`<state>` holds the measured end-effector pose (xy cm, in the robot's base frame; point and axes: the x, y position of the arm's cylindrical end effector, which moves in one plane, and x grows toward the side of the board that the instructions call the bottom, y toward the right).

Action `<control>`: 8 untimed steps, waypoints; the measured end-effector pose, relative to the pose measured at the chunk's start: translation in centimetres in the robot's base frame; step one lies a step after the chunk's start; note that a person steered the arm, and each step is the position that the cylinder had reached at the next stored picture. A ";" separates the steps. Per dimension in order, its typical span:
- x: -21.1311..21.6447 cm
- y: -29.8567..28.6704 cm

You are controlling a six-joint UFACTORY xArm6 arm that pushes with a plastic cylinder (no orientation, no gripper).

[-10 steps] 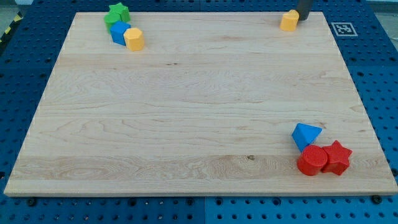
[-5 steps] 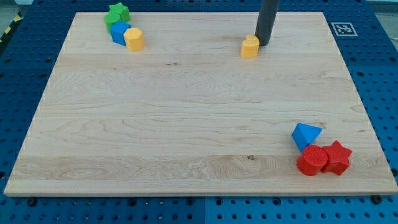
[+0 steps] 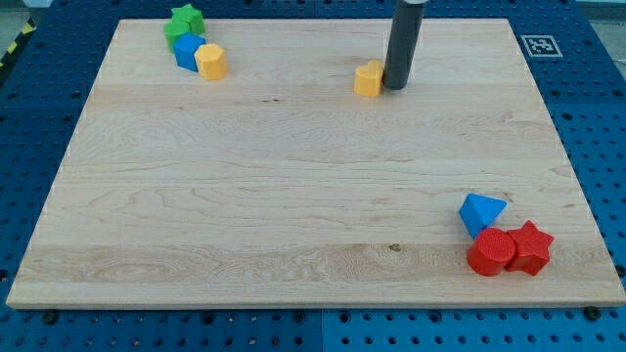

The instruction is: Move the heart right to the hexagon

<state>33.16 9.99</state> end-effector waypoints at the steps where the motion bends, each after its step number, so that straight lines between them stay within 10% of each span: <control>1: 0.0 -2.0; 8: -2.0 -20.1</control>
